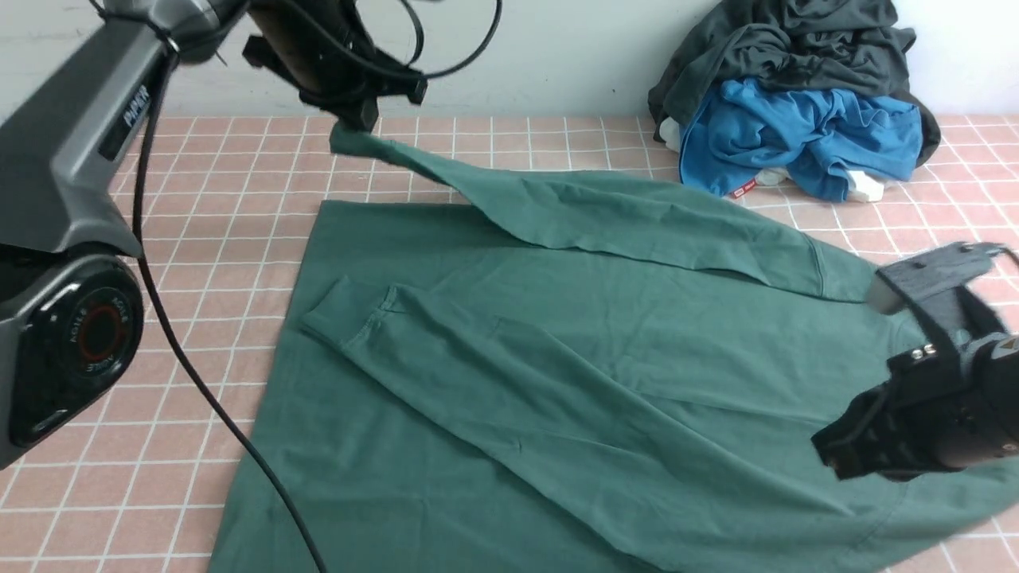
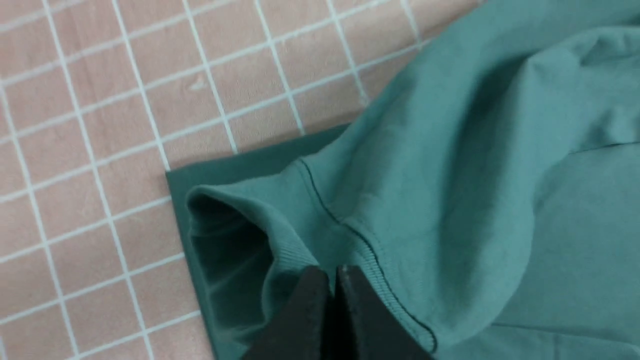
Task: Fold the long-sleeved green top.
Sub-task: Use the left arm to drag and drop the cuff onto the cuff closest to the left arm
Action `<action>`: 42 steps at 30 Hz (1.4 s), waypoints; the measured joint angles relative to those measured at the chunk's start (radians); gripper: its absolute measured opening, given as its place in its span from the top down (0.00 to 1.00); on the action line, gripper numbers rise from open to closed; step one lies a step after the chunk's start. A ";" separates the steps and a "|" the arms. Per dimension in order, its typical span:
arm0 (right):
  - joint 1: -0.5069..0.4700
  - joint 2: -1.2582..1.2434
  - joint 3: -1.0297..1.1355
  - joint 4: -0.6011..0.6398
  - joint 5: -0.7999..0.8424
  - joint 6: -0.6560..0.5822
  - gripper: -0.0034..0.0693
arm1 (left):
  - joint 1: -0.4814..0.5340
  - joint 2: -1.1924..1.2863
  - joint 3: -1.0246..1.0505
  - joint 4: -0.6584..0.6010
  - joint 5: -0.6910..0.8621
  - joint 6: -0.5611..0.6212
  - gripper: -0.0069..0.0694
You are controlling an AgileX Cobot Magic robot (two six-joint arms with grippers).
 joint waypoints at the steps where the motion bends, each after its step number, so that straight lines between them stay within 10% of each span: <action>1: -0.014 0.000 0.000 -0.005 -0.002 0.016 0.94 | -0.001 -0.013 0.000 0.000 0.002 0.000 0.91; 18: -0.090 0.344 -0.449 -0.153 -0.109 0.100 0.45 | -0.001 -0.249 0.450 -0.003 0.004 0.018 0.91; 27: -0.090 0.717 -0.750 -0.367 -0.060 0.358 0.42 | -0.001 -0.249 0.519 -0.003 0.001 0.019 0.91; 31: -0.090 0.827 -0.869 -0.403 0.037 0.427 0.45 | -0.001 -0.250 0.519 -0.003 -0.001 0.019 0.91; 42: -0.090 0.874 -0.927 -0.494 0.090 0.379 0.95 | -0.001 -0.250 0.519 0.033 -0.002 0.019 0.91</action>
